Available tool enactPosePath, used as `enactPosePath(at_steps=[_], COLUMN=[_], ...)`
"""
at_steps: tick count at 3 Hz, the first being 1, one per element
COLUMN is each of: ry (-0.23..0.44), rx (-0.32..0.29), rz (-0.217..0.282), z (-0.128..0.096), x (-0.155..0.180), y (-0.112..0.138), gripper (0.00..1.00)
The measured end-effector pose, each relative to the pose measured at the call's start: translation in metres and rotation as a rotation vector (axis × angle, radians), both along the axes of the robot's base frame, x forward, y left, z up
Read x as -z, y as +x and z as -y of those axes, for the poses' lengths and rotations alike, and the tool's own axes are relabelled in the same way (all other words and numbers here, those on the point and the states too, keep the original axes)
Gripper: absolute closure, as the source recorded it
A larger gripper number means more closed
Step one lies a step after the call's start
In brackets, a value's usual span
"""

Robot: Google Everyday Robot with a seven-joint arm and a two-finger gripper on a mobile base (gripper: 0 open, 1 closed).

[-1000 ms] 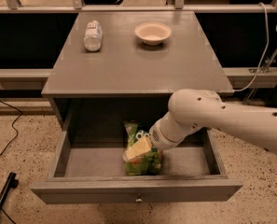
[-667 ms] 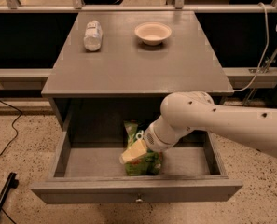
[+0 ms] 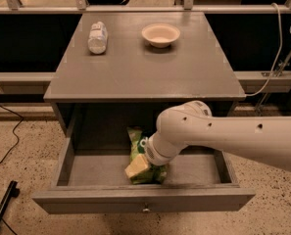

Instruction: Pick green rice chip bag from top drawer and place on counter

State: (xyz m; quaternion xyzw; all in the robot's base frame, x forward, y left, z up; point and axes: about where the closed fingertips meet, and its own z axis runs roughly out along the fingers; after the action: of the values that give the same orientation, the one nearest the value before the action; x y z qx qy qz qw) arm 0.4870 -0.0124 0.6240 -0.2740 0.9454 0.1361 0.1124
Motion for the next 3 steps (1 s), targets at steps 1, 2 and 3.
enactPosePath(at_steps=[1,2,3], ry=[-0.023,-0.027,0.047], rx=[-0.009,-0.015,-0.02], rz=[0.006,0.009,0.027], z=[-0.002,-0.004,-0.01], x=[0.006,0.009,-0.001], y=[-0.001,-0.003,-0.002], gripper=[0.4,0.63,0.86])
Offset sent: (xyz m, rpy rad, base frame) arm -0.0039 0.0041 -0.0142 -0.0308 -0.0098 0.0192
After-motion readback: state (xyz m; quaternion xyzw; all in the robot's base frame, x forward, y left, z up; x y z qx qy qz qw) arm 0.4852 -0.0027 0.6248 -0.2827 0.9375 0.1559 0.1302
